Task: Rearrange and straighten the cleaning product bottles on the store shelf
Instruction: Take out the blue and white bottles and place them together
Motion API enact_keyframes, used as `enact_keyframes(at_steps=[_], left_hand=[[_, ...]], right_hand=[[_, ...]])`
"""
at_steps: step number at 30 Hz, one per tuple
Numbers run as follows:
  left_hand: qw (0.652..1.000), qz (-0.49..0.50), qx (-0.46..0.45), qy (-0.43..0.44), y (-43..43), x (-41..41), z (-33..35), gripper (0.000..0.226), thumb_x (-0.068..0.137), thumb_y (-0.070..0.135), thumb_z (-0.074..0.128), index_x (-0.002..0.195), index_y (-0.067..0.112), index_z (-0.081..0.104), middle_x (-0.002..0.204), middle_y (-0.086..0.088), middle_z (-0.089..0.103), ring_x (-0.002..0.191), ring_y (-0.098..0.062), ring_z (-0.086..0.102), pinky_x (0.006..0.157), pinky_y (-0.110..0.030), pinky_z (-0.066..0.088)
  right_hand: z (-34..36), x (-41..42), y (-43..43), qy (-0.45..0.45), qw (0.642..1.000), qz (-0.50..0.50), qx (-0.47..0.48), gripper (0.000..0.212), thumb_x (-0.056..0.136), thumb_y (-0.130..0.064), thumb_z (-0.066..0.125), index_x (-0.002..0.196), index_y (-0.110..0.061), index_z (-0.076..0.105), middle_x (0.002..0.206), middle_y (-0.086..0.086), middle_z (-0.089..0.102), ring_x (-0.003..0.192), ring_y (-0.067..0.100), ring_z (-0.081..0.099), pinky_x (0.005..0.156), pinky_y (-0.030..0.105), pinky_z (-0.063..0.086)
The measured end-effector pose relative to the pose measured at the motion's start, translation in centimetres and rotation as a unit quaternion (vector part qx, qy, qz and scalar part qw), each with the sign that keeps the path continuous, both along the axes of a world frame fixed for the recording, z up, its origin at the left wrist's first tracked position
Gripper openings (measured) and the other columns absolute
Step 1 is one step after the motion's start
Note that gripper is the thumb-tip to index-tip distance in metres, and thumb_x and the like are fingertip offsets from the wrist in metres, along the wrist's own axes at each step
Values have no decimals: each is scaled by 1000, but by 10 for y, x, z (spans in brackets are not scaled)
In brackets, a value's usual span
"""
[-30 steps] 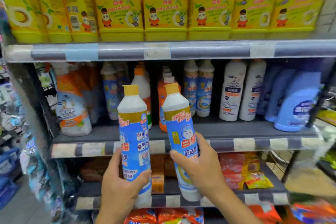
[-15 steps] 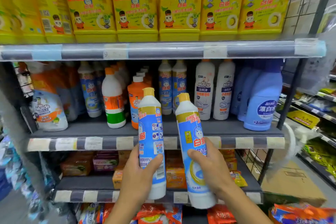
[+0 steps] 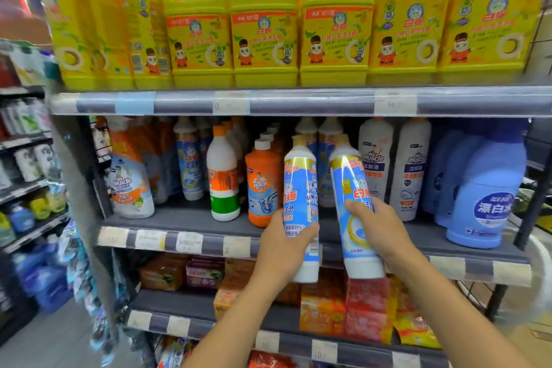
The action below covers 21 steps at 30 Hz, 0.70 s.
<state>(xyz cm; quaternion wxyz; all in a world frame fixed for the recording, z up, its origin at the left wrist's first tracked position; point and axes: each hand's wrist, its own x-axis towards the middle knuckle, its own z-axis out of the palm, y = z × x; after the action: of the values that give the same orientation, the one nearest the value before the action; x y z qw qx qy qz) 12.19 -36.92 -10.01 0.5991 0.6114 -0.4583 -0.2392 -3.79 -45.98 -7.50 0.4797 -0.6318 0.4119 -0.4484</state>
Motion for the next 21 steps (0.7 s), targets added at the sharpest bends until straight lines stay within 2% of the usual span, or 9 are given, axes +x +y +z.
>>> enact_keyframes(at_steps=[3,6,8,12,18,19,21], left_hand=[[1000,1,0,-11,-20,4,1,36,80,37,73,111,30,54,103,11,66,87,2,64,70,-18,53],[1000,5,-8,-17,-35,7,1,38,81,37,72,113,29,53,100,15,64,81,8,62,57,-8,47],[1000,8,-17,-17,-44,8,3,36,81,37,72,111,31,52,97,17,64,78,11,62,54,-6,45],[999,6,-27,-22,-64,12,7,37,81,36,71,112,27,52,97,16,64,77,8,64,53,-8,45],[999,3,-34,6,-90,11,11,38,82,31,71,113,21,51,103,5,66,89,-10,65,74,-31,55],[999,5,-37,11,-94,11,12,37,82,30,71,112,20,51,102,4,66,89,-10,66,73,-30,56],[999,8,-44,12,-100,12,14,37,82,27,72,110,20,50,97,8,64,85,-4,64,62,-16,52]], right_hand=[[1,7,-16,-13,1000,0,2,24,85,-41,66,99,-22,64,86,3,74,71,21,72,62,34,56],[3,17,-28,-26,1000,7,1,24,86,-37,66,100,-18,63,91,8,73,77,26,72,71,42,59],[6,26,-35,-37,999,9,-1,24,86,-35,66,101,-17,62,95,10,73,82,28,71,76,44,59],[11,40,-49,-48,999,1,-22,26,86,-33,67,104,-15,61,95,5,72,76,13,71,61,26,56],[5,53,-69,-33,998,0,-58,36,87,-32,66,116,-13,57,102,6,71,83,15,70,64,24,55],[3,53,-72,-27,998,-5,-65,36,87,-31,66,116,-14,57,102,6,70,84,15,69,66,25,55],[0,53,-78,-30,997,-10,-71,33,87,-31,66,116,-18,55,103,3,69,86,12,67,66,22,53]])
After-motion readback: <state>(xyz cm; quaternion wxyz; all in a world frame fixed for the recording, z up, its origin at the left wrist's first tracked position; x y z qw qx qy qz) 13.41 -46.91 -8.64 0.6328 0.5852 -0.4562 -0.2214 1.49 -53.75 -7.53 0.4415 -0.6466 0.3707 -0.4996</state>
